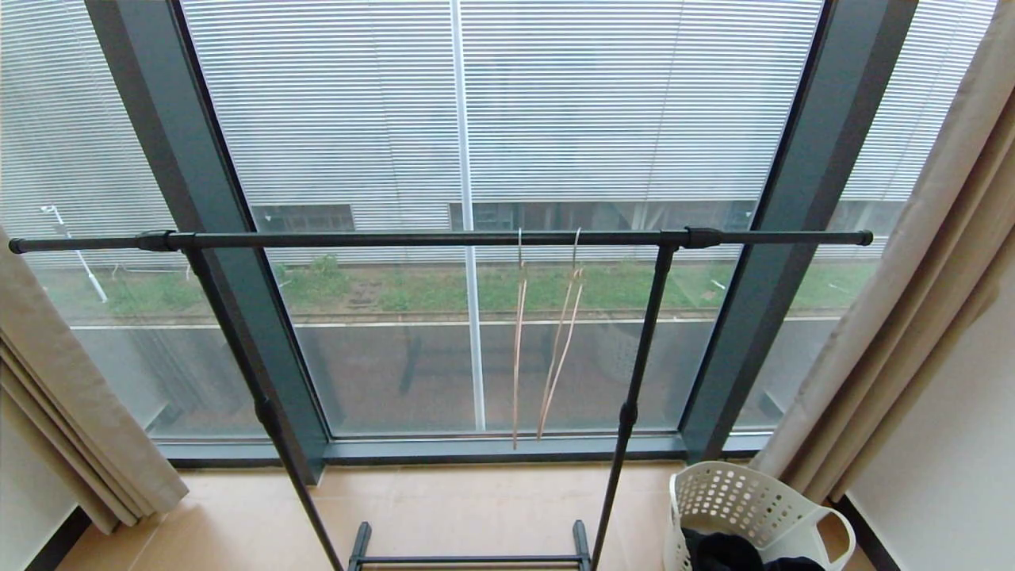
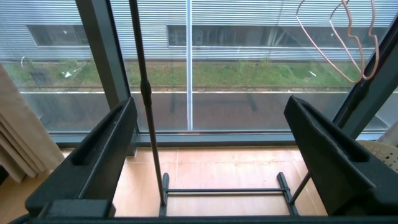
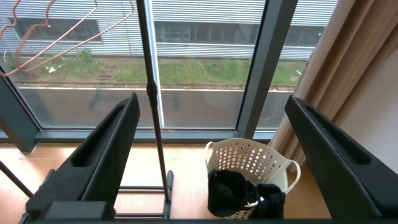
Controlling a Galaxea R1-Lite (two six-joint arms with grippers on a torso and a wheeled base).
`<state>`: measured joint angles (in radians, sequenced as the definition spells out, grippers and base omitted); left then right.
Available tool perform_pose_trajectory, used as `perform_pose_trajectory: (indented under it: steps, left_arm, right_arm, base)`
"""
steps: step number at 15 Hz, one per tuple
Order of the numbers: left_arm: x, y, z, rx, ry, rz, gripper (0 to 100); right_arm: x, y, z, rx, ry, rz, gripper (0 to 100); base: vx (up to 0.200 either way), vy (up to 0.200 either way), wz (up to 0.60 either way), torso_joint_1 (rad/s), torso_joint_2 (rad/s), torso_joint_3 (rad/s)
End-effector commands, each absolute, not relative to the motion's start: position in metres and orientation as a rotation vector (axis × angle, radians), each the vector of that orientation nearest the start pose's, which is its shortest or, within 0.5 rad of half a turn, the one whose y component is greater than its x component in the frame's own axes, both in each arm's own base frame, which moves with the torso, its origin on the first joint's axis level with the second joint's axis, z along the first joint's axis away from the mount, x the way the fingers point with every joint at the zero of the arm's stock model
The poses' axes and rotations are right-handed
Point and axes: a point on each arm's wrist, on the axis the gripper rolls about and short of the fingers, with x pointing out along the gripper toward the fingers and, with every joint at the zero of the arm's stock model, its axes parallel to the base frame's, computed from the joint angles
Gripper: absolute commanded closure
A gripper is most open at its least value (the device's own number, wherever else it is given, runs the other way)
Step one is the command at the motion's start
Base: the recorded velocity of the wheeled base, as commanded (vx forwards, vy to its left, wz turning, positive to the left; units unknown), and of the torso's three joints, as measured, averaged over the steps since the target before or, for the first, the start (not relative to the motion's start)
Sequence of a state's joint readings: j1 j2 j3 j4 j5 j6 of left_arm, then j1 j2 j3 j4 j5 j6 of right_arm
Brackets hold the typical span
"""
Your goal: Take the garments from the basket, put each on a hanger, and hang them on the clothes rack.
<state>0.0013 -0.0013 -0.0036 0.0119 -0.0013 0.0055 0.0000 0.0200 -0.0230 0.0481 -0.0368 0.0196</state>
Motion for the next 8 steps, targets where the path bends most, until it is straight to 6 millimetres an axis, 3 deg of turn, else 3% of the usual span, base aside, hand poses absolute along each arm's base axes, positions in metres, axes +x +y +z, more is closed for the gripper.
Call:
perform_pose_trajectory:
  steps: [1, 5, 8]
  left_arm:
    - [-0.023, -0.0001, 0.0751, 0.006, 0.009, -0.002, 0]
    - [-0.0232, -0.0001, 0.0755, 0.003, 0.008, 0.002, 0]
    - [-0.0232, -0.0001, 0.0755, 0.006, 0.008, 0.0, 0]
  right_arm:
    - [-0.0234, -0.0008, 0.0778, 0.019, 0.04, -0.037, 0]
    - [-0.0234, -0.0008, 0.0773, 0.022, 0.039, -0.036, 0]
    - [-0.0236, -0.0008, 0.0778, 0.021, 0.038, -0.037, 0]
  base:
    - [0.0, 0.0, 0.0, 0.0, 0.0, 0.0]
    - [0.0, 0.0, 0.0, 0.0, 0.0, 0.0]
    - [0.0, 0.0, 0.0, -0.139, 0.31, 0.155]
